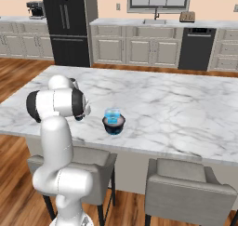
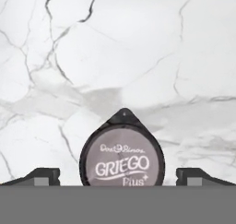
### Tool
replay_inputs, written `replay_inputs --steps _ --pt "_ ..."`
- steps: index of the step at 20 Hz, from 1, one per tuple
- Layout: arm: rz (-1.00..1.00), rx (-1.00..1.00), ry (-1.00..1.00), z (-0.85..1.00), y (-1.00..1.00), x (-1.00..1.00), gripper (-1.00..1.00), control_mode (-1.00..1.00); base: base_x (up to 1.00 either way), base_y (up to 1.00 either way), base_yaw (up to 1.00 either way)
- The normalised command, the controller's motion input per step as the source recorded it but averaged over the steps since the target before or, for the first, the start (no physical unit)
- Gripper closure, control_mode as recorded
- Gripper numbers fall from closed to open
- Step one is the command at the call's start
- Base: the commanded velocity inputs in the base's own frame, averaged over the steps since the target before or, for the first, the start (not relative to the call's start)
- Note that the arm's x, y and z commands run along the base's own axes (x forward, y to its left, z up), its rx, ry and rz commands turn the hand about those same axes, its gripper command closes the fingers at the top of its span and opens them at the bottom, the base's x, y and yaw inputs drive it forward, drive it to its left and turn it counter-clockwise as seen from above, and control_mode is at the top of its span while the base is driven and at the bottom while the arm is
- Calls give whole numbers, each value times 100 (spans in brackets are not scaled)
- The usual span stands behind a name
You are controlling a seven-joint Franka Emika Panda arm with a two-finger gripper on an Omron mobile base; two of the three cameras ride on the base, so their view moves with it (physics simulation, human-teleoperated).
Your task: Stack the yogurt containers by placing the smaller containers on top of the larger containers.
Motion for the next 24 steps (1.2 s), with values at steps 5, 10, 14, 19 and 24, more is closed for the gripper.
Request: replay_inputs --steps 5,10,14,19,24 --pt "-3 0 0 -6 2 3 -100 -100 0 0 0" --pt "-3 0 0 -10 0 5 -100 -100 0 0 0" --pt "-1 0 0 -17 0 6 -100 -100 0 0 0" --pt "-1 0 0 -13 0 4 -100 -100 0 0 0" --pt "-1 0 0 -11 0 3 100 -100 0 0 0"
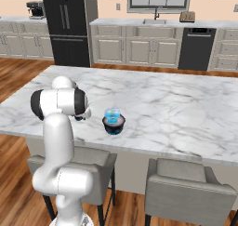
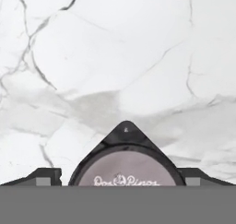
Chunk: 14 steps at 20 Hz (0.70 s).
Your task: Stack the yogurt containers by placing the smaller containers on top of the larger containers.
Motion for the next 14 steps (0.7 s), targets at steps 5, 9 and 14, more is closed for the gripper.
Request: replay_inputs --steps 5,9,14 --pt "-1 0 0 -7 0 0 100 -100 0 0 0" --pt "-3 0 0 -5 -3 0 100 -100 0 0 0" --pt "-11 0 -6 28 -34 0 100 -100 0 0 0"
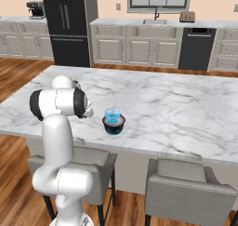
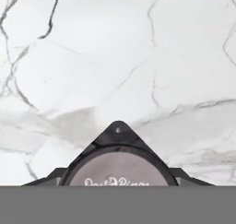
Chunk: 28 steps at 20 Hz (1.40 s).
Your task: Stack the yogurt containers by placing the smaller containers on top of the larger containers.
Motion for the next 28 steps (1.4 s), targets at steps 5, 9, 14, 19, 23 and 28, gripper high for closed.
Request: replay_inputs --steps 5,9,14,19,23,28 --pt "-11 1 -11 66 -29 0 100 -100 0 0 0" --pt "-9 0 -13 64 -15 -1 100 -100 0 0 0" --pt "-7 0 -8 81 -13 -17 100 -100 0 0 0" --pt "-5 1 0 98 -10 -23 100 -100 0 0 0" --pt "-4 0 0 99 -17 -31 100 -100 0 0 0" --pt "-1 0 2 67 -43 -51 100 -100 0 0 0"
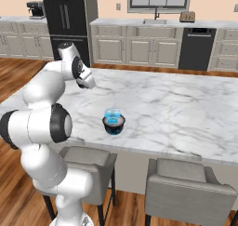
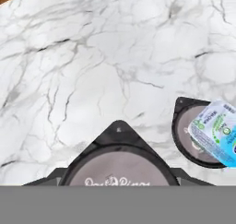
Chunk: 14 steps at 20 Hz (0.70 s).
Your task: Stack the yogurt containers by placing the smaller containers on top of the larger containers.
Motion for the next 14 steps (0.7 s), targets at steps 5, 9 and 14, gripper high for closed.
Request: replay_inputs --steps 5,9,14 --pt "1 2 0 44 -60 -66 100 -100 0 0 0" --pt "5 4 0 20 -70 -78 100 -100 0 0 0" --pt "9 0 0 4 -49 -78 100 -100 0 0 0"
